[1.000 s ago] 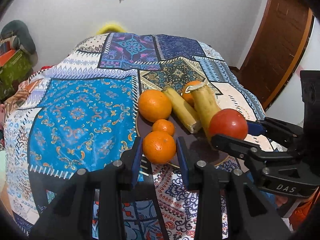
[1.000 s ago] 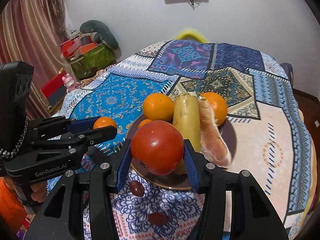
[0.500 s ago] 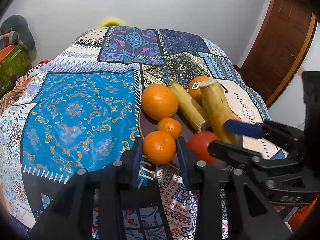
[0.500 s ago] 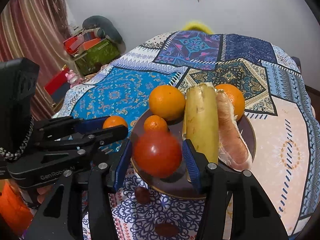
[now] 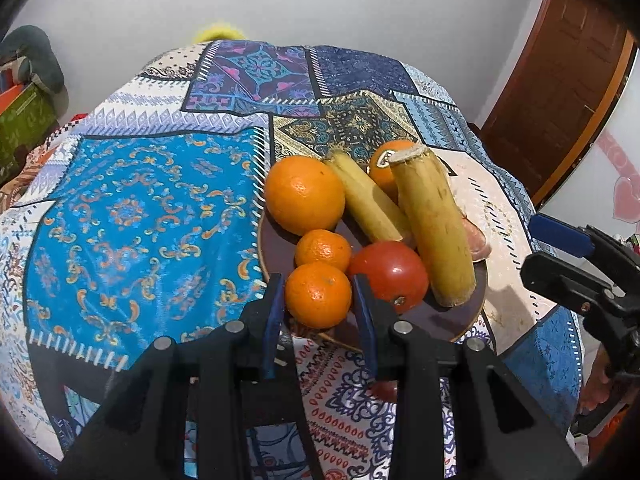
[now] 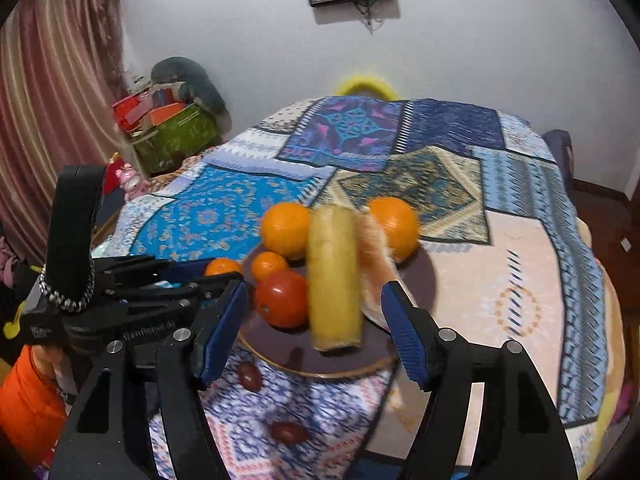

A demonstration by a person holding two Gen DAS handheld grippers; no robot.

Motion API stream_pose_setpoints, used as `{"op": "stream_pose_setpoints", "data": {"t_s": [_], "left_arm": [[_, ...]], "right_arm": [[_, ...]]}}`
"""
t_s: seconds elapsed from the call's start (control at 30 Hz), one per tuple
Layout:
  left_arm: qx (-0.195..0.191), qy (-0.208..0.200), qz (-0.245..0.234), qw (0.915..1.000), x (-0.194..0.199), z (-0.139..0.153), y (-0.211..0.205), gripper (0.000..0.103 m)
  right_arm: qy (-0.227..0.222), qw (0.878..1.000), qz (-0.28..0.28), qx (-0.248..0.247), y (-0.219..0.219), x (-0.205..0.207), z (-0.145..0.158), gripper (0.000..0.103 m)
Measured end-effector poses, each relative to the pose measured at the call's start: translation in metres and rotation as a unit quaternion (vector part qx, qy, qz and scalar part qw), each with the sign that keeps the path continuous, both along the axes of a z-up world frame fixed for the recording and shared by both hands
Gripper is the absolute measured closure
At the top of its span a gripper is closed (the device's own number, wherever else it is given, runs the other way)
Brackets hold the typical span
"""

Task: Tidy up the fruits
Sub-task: 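Open both grippers to release the tomato and orange on the plate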

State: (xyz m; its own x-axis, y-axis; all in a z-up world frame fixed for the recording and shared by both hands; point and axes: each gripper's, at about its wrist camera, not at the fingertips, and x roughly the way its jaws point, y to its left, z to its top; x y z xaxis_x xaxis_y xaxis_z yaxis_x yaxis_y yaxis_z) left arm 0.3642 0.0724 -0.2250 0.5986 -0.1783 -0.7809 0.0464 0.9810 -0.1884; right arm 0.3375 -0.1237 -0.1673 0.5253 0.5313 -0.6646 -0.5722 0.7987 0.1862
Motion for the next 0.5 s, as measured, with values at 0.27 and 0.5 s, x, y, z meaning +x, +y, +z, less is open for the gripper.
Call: {"op": "stream_pose_setpoints", "data": {"t_s": [0.27,0.5], "left_arm": [[0.006,-0.006,0.005,1.0000,-0.007,0.007,-0.003,0.052],[0.007,-0.029,0.008,0.9995,-0.032,0.033,-0.003,0.052]], "right_arm": [[0.019,0.999,-0.029,-0.008,-0.029,0.003,-0.011,0.037],[0.013,0.999,-0.034,-0.009,-0.037,-0.011,-0.003,0.037]]}}
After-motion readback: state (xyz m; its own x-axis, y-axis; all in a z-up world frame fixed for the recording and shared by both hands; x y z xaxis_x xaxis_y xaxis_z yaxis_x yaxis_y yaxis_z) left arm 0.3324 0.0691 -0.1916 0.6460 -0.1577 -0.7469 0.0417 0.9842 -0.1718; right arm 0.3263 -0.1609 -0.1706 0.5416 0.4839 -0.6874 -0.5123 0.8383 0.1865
